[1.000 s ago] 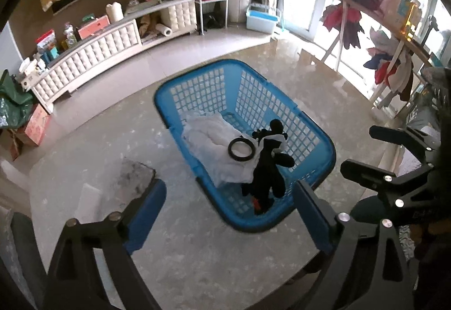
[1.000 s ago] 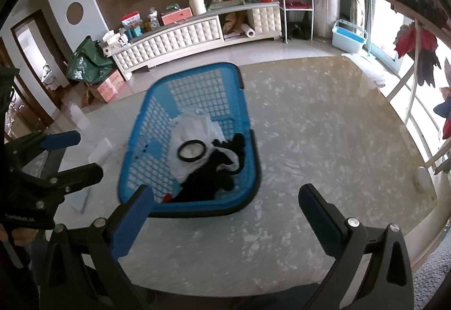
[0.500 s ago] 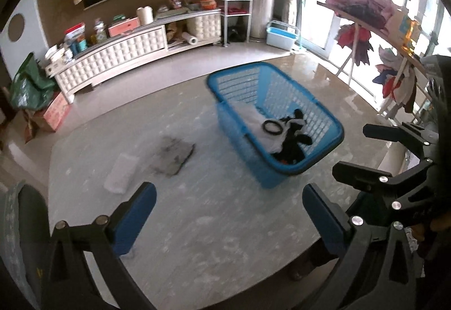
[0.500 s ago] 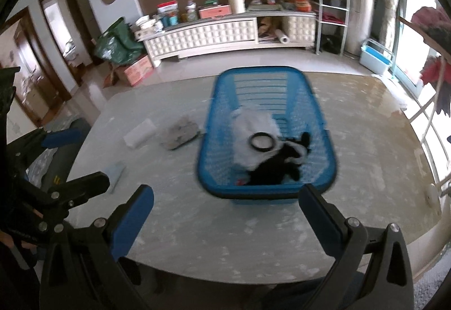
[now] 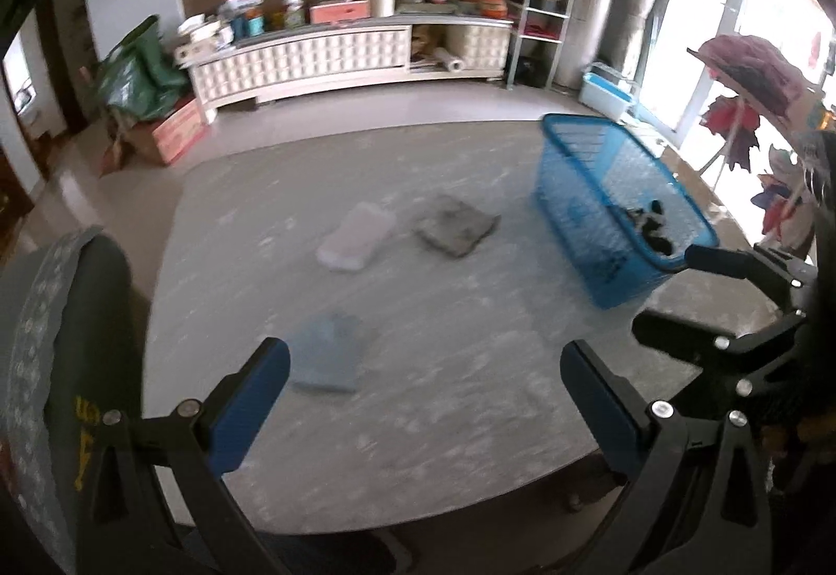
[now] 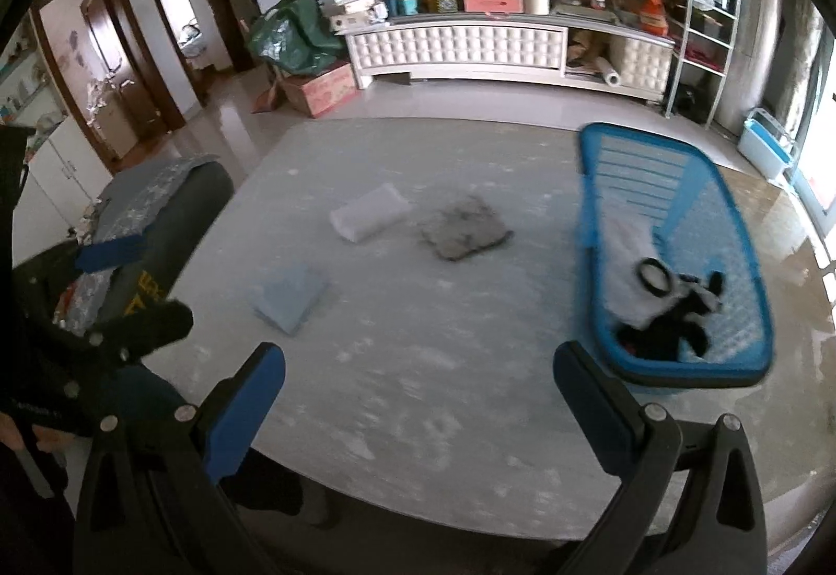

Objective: Organize soft objects
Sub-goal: 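Move the right gripper to the light blue cloth on the table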

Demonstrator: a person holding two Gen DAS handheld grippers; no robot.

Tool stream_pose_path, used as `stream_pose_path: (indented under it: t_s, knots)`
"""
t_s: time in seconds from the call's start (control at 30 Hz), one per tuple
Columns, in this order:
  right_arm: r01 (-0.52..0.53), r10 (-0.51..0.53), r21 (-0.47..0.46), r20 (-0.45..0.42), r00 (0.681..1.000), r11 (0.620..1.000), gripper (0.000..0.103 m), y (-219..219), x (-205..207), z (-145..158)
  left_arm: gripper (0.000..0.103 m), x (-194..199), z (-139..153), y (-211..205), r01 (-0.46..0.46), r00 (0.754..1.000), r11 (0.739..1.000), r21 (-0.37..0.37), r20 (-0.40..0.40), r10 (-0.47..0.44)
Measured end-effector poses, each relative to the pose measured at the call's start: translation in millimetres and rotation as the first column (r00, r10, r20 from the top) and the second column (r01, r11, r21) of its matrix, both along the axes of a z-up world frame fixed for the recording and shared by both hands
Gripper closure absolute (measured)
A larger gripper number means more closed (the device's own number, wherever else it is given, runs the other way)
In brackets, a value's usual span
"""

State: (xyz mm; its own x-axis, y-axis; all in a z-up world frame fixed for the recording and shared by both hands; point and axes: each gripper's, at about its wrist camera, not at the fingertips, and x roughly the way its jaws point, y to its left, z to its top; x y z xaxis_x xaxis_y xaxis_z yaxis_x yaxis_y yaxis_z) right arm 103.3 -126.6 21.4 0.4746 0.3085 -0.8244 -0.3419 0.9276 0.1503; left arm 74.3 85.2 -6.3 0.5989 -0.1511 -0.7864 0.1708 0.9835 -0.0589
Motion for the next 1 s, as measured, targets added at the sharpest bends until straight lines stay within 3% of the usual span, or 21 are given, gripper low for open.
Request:
stream_pose_path:
  t_s: [0.5, 0.8, 1.0]
  knots:
    - [-0.178, 0.172, -0.095, -0.067, 0.983, 0.979, 0.000, 92.4, 24.4, -39.5, 0.000, -9.9, -40.7, 105.2, -0.164, 0.984, 0.986, -0.001, -0.071, 0.164]
    - [-0.291, 0.279, -0.094, -0.122, 0.953, 0.952, 0.000, 140.7, 37.0, -69.9, 0.000, 0.1, -71.8, 139.9, -0.210, 0.970, 0.978, 0.008, -0.126, 0.209]
    - [-0.304, 0.280, -0.123, -0.182, 0.943, 0.945, 0.000, 163.7, 52.0, -99.3, 0.000, 9.2, -90.4, 156.2, -0.227, 0.961, 0.974, 0.010, -0.160, 0.226]
